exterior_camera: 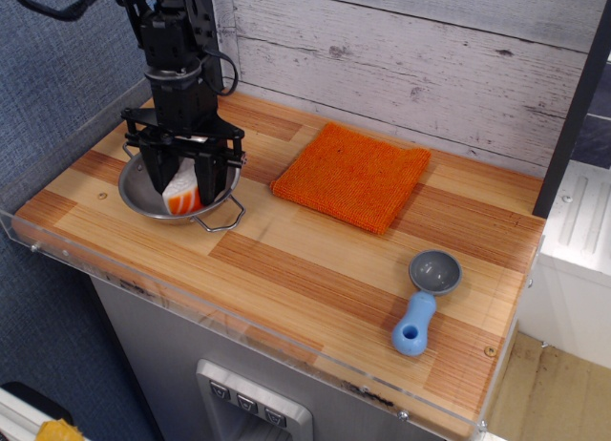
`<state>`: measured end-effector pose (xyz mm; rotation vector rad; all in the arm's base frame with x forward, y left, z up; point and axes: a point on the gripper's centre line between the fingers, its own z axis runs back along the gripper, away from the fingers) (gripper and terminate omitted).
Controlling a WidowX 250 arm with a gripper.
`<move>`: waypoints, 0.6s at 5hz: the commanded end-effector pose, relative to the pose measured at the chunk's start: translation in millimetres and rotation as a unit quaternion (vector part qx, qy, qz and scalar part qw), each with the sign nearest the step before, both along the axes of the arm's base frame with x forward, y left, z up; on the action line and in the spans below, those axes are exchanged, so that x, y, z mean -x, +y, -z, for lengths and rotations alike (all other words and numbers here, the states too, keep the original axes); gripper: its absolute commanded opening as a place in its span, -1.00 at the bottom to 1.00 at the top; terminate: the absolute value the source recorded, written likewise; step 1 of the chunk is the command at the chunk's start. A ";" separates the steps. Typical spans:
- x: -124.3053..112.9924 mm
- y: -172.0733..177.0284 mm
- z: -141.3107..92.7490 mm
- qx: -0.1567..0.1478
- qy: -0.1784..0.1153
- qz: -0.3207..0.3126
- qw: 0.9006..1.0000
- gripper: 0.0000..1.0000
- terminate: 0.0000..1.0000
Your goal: Pick up the apple and place on the left of the blue spoon
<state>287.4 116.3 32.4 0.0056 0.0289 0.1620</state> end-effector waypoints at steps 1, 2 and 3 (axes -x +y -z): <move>3.2 0.6 -53.0 -0.004 -0.061 -0.001 0.998 -1.00 -1.00; 4.5 -4.1 -72.1 0.003 -0.078 0.002 0.997 -1.00 -1.00; 0.1 -28.1 -83.0 0.015 -0.088 0.028 0.996 -1.00 -1.00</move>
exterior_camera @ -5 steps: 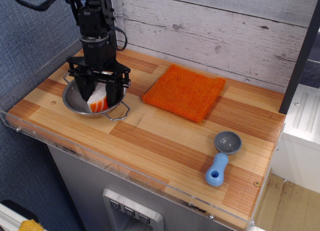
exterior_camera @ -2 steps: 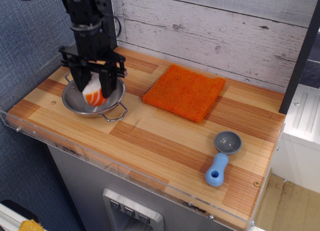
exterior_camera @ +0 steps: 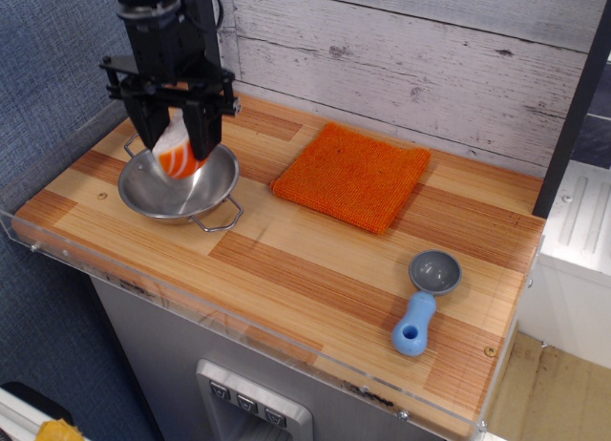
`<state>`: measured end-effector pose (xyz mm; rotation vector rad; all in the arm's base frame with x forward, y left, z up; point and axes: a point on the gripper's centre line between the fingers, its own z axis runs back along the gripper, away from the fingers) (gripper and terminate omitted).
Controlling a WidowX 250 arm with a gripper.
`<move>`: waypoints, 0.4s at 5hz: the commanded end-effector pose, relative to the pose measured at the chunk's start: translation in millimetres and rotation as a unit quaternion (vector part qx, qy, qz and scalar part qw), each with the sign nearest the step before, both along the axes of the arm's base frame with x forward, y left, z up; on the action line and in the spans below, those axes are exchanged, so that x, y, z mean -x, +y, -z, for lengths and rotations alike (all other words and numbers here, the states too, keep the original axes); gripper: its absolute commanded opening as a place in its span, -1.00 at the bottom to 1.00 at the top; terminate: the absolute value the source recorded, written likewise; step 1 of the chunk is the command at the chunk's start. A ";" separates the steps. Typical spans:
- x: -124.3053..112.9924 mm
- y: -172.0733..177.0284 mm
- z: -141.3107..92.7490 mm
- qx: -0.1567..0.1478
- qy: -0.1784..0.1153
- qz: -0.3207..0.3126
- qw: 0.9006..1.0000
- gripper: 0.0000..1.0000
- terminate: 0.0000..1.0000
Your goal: Pick up the apple and place on the left of the blue spoon
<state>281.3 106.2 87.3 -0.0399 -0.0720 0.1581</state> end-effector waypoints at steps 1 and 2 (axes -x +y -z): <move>-4.9 -44.0 -28.6 0.004 -0.038 0.049 0.998 -1.00 -1.00; -0.2 -66.8 -27.1 0.006 -0.038 0.066 0.997 -1.00 -1.00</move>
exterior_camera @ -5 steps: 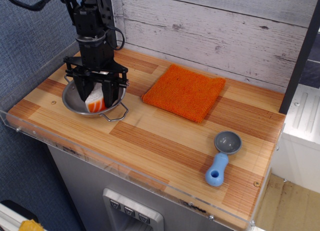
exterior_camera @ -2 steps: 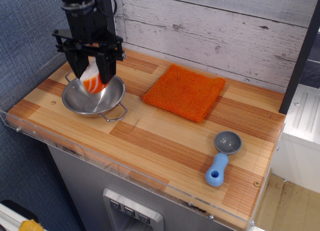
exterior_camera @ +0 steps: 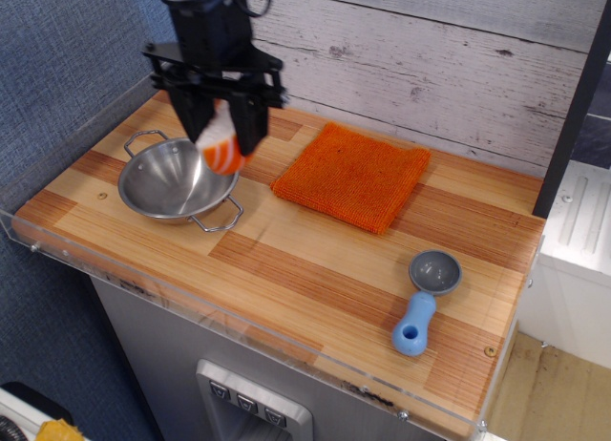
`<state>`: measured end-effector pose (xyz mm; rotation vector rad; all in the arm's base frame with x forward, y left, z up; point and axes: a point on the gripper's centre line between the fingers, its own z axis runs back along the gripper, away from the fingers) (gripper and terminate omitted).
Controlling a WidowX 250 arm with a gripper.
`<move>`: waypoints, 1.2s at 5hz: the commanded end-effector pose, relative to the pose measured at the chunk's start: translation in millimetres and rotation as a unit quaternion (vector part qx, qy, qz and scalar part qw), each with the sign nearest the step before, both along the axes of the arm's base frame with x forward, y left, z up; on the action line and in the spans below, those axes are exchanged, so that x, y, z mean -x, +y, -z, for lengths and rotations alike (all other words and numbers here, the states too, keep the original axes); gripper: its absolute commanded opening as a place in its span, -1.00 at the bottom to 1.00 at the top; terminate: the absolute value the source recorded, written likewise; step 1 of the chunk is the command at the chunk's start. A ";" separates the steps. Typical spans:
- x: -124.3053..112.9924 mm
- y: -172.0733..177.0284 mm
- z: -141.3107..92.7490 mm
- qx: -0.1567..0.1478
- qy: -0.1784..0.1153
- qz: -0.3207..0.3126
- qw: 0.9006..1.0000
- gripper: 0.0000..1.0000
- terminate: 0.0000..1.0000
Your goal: Pick up the apple and place on the left of the blue spoon
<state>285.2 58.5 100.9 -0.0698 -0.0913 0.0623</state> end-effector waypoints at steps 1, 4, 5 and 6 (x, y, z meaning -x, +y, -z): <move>8.3 -40.0 -10.0 -0.005 -0.023 0.034 0.999 -1.00 -1.00; 25.6 -66.9 25.7 -0.014 0.014 0.063 0.998 -1.00 -1.00; 29.5 -68.2 41.7 -0.020 0.023 0.059 0.998 -1.00 -1.00; 27.7 -71.0 56.3 -0.027 0.031 0.056 0.998 -1.00 -1.00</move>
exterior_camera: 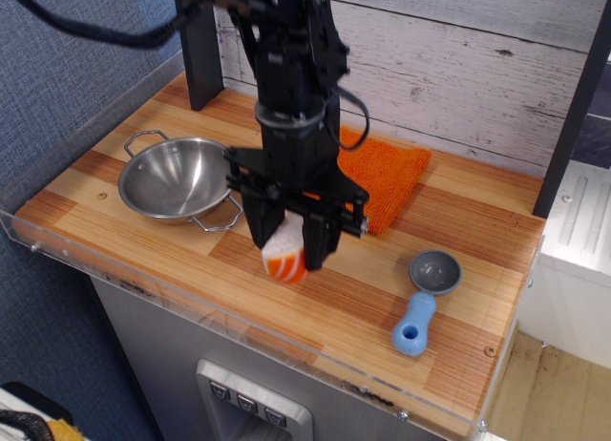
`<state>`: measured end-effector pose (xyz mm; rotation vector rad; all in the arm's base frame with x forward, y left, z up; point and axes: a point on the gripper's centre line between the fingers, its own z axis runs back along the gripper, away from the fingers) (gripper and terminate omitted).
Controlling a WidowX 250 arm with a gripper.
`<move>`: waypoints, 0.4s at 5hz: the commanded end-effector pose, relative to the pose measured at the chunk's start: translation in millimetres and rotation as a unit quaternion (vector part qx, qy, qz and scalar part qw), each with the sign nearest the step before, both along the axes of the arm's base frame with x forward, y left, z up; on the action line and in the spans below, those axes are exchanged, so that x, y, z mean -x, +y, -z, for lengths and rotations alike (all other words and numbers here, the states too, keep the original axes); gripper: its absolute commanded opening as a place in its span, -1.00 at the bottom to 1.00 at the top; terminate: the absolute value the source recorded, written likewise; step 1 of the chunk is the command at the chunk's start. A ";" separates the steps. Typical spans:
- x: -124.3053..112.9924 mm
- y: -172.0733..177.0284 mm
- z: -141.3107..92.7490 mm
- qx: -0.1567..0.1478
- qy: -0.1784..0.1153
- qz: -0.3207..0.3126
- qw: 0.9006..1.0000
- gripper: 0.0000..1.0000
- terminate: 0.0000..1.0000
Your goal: Pick up the apple and place on the left of the blue spoon
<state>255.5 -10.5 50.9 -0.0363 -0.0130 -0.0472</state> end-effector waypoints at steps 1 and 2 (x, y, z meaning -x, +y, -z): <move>-12.0 -9.2 21.0 -0.016 -0.010 0.000 1.000 -1.00 -1.00; -20.5 -16.4 33.7 -0.024 -0.008 0.000 1.000 -1.00 -1.00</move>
